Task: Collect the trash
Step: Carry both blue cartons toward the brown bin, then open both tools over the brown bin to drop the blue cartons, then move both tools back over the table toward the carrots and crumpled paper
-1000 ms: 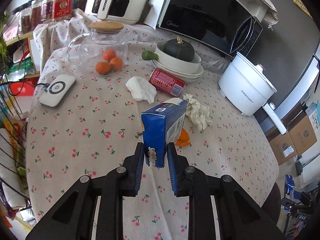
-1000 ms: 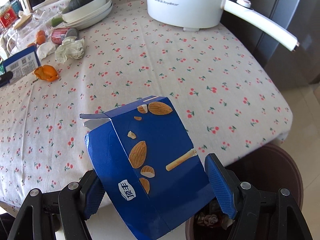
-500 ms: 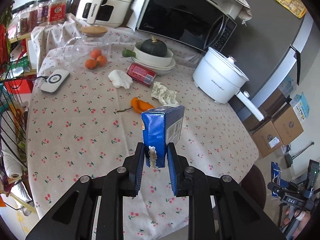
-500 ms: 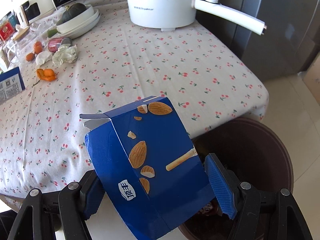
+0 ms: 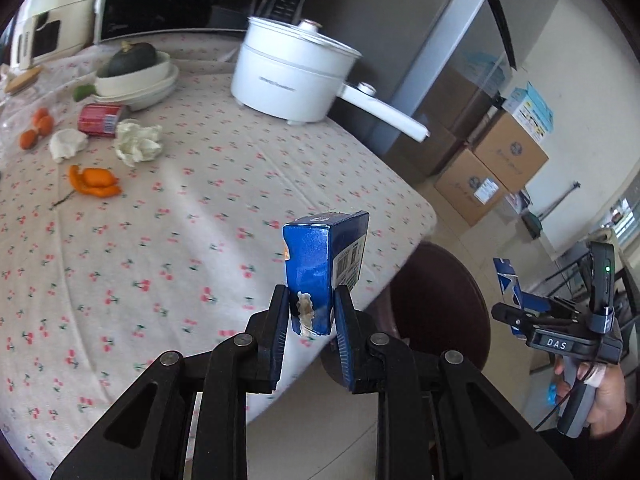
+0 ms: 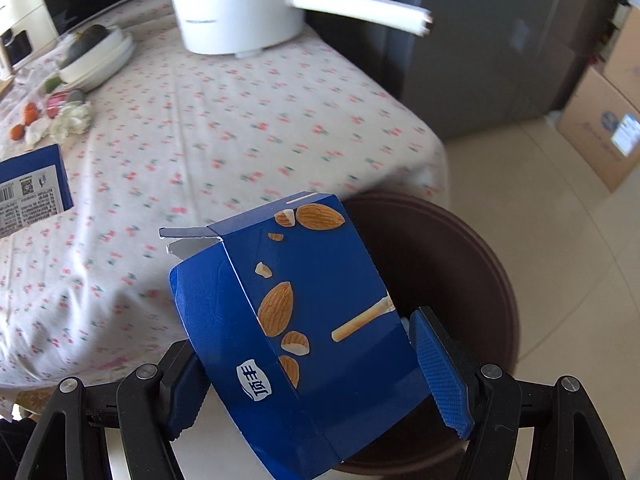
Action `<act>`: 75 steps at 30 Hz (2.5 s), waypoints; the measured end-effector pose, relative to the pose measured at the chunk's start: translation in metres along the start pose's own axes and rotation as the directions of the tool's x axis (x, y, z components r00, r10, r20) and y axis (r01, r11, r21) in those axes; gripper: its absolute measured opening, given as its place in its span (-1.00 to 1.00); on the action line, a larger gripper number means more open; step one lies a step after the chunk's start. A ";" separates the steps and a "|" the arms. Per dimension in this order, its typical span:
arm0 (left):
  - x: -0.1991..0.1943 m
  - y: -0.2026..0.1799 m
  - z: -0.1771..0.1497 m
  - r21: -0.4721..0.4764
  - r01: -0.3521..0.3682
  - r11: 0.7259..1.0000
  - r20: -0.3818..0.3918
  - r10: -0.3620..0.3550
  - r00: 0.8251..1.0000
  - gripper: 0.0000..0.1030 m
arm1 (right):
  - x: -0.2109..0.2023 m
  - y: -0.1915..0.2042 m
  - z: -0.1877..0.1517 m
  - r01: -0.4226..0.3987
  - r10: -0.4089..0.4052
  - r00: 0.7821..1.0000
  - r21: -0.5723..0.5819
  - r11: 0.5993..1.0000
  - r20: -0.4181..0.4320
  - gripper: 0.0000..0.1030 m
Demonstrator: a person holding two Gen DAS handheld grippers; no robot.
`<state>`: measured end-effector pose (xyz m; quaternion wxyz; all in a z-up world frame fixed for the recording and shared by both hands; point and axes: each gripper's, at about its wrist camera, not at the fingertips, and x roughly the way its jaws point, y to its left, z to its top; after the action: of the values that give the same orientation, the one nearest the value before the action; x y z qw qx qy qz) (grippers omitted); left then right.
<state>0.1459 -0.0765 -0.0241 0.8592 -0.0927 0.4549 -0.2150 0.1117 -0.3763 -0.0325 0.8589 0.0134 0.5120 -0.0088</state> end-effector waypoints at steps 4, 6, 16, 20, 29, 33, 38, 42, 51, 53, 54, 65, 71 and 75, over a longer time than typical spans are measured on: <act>0.030 -0.047 -0.012 0.092 0.039 0.995 -0.061 -0.033 0.998 -0.54 | 0.000 -0.029 -0.013 0.030 -0.029 0.999 0.045 0.999 -0.018 0.53; 0.046 -0.067 -0.019 0.126 0.057 0.990 -0.094 -0.046 0.995 -0.53 | -0.001 -0.042 -0.019 0.042 -0.041 0.999 0.060 0.997 -0.023 0.53; 0.102 -0.111 -0.033 0.216 0.157 0.964 -0.168 -0.122 0.978 -0.41 | 0.000 -0.079 -0.037 0.087 -0.081 0.995 0.112 0.990 -0.056 0.53; 0.106 -0.112 -0.030 0.233 0.092 0.968 -0.148 -0.058 0.987 0.29 | 0.000 -0.086 -0.037 0.093 -0.086 0.994 0.125 0.988 -0.061 0.53; 0.092 -0.076 -0.018 0.172 -0.038 0.984 -0.123 0.060 0.991 0.64 | 0.004 -0.080 -0.030 0.094 -0.088 0.994 0.115 0.989 -0.060 0.53; 0.084 -0.061 -0.017 0.164 -0.073 0.984 -0.125 0.094 0.988 0.67 | 0.006 -0.074 -0.025 0.106 -0.101 0.993 0.104 0.989 -0.053 0.54; 0.070 -0.044 -0.019 0.175 -0.110 0.978 -0.114 0.131 0.985 0.79 | 0.007 -0.074 -0.015 0.107 -0.104 0.994 0.151 0.983 -0.029 0.74; 0.056 -0.031 -0.019 0.171 -0.138 0.976 -0.099 0.156 0.983 0.84 | 0.009 -0.071 -0.009 0.118 -0.114 0.993 0.160 0.980 -0.033 0.78; 0.024 0.005 -0.019 0.125 -0.204 0.971 -0.075 0.214 0.974 0.86 | 0.012 -0.046 -0.002 0.117 -0.114 0.993 0.120 0.986 -0.036 0.81; 0.017 0.016 -0.019 0.103 -0.217 0.971 -0.075 0.225 0.972 0.86 | 0.013 -0.038 0.001 0.113 -0.110 0.993 0.113 0.987 -0.035 0.82; 0.014 0.022 -0.019 0.091 -0.223 0.971 -0.075 0.230 0.970 0.86 | 0.014 -0.034 0.002 0.111 -0.108 0.994 0.110 0.988 -0.035 0.82; -0.023 0.095 -0.023 -0.063 -0.318 0.946 -0.092 0.312 0.946 0.86 | 0.033 0.040 0.025 0.060 -0.059 0.998 0.021 0.998 -0.038 0.84; -0.043 0.143 -0.030 -0.151 -0.377 0.914 -0.116 0.362 0.925 0.86 | 0.051 0.094 0.038 0.019 -0.021 0.999 -0.033 0.999 -0.044 0.85; -0.054 0.173 -0.030 -0.188 -0.404 0.895 -0.115 0.389 0.914 0.86 | 0.066 0.129 0.041 0.012 -0.016 0.998 -0.081 0.997 -0.059 0.85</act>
<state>0.1443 0.1031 -0.0625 0.8530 -0.0794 0.5157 0.0100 0.1831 -0.2487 -0.0695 0.8430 -0.0244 0.5374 0.0061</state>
